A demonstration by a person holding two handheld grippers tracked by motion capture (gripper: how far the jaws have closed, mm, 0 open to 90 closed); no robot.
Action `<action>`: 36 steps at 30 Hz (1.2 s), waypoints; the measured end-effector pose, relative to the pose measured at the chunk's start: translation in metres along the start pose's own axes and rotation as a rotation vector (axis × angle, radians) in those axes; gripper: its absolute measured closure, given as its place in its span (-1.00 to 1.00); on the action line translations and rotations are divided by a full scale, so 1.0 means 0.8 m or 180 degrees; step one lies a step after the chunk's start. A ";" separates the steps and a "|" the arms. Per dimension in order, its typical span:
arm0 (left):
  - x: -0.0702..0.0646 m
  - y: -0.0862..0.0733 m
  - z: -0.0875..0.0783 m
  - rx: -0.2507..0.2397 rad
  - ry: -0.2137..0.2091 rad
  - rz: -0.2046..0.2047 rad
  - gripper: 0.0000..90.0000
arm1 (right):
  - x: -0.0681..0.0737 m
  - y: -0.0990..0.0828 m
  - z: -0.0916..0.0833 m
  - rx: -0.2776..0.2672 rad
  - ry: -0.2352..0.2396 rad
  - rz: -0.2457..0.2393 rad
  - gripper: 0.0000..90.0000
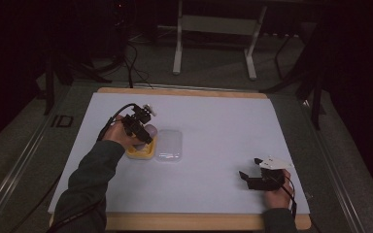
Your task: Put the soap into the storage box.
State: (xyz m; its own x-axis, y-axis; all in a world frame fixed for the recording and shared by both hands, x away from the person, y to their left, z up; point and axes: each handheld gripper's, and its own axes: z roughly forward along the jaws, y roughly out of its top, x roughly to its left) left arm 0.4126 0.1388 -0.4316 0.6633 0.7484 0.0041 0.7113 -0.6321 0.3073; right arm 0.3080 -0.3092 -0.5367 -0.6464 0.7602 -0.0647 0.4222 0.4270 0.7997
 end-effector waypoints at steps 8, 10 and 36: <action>0.006 0.003 0.010 0.0042 -0.0020 -0.0084 0.11 | 0.000 0.000 0.000 0.0002 -0.0001 0.0000 -0.62; 0.007 0.003 0.015 0.0043 -0.0019 -0.0126 0.11 | 0.000 0.000 0.000 0.0001 -0.0001 0.0000 -0.62; 0.035 -0.017 0.031 -0.0151 -0.0035 -0.0529 -0.14 | 0.001 0.000 0.001 0.0021 -0.0015 -0.0031 -0.62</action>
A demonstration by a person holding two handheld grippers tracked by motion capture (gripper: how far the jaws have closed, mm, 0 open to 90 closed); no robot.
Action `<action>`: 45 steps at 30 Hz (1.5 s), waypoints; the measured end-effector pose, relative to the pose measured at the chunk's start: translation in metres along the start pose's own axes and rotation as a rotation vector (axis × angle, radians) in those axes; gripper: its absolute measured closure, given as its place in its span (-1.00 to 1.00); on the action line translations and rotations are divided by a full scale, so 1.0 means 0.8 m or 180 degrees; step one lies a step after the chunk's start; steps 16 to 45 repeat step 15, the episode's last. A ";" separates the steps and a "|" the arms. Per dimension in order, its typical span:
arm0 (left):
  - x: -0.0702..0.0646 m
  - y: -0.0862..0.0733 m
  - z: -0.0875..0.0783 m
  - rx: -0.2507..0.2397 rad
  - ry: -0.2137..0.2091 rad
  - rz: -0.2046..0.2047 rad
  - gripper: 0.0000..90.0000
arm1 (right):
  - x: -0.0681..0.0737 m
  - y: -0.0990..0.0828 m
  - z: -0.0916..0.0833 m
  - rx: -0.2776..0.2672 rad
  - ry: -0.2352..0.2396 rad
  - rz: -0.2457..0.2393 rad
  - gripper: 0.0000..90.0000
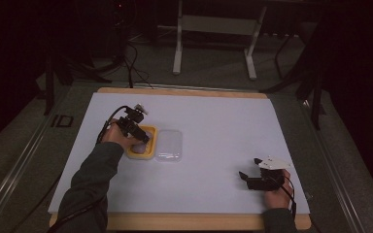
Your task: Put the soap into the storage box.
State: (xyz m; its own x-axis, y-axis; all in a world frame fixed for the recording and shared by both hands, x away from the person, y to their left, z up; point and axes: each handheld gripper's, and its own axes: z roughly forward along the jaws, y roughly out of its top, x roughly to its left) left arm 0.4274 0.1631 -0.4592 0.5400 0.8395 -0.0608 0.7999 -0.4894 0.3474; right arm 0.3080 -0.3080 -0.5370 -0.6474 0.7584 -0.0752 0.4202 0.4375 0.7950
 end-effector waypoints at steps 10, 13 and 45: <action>-0.018 -0.018 -0.028 -0.0603 0.0064 0.0422 -0.16 | 0.001 0.000 0.001 0.0027 -0.0008 -0.0008 -0.62; -0.024 -0.026 -0.027 -0.0686 0.0042 0.0499 -0.16 | 0.001 0.001 0.001 0.0038 -0.0007 -0.0016 -0.62; -0.026 -0.028 -0.026 -0.0701 0.0038 0.0510 -0.16 | 0.001 0.001 0.002 0.0054 -0.0003 -0.0007 -0.62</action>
